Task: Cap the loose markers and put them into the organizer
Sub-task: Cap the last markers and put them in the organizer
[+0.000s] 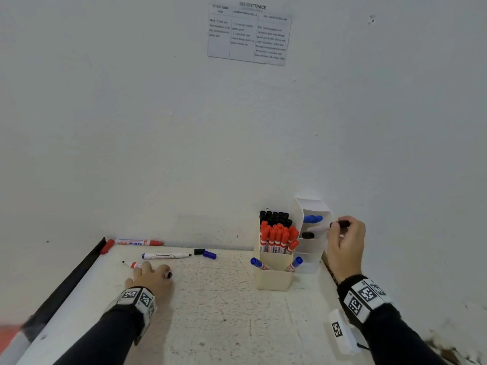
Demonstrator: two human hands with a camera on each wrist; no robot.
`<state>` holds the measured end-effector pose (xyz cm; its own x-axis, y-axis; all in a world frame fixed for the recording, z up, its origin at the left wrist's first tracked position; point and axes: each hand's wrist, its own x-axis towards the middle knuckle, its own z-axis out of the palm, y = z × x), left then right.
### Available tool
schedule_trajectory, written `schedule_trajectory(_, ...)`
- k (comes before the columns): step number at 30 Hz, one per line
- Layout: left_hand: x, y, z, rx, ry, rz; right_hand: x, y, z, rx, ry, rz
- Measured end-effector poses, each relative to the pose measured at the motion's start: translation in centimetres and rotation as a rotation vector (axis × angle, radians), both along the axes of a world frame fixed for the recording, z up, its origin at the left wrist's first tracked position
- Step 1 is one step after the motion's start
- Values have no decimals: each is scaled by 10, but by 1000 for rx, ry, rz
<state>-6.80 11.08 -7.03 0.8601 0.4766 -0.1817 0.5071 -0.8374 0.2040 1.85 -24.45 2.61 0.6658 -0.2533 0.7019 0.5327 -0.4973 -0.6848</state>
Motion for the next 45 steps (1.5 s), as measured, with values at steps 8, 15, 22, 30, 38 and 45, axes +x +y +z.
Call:
schedule_trajectory(8,-6,11,4,-27,-78,52,20,-1,-25,-63,278,26)
schedule_trajectory(15,-13,18,4,-132,-1,155,27,9,-34,-249,357,-107)
schedule_trajectory(22,-20,24,7,-331,-128,301,-7,91,2,-210,-167,93)
schedule_trajectory(30,-38,40,11,-465,-128,430,-28,199,-8,-531,468,643)
schedule_trajectory(38,-40,49,10,-902,-303,604,-9,229,-82,-942,892,657)
schedule_trajectory(45,-14,19,-2,-1046,-238,372,21,232,-94,-1038,816,570)
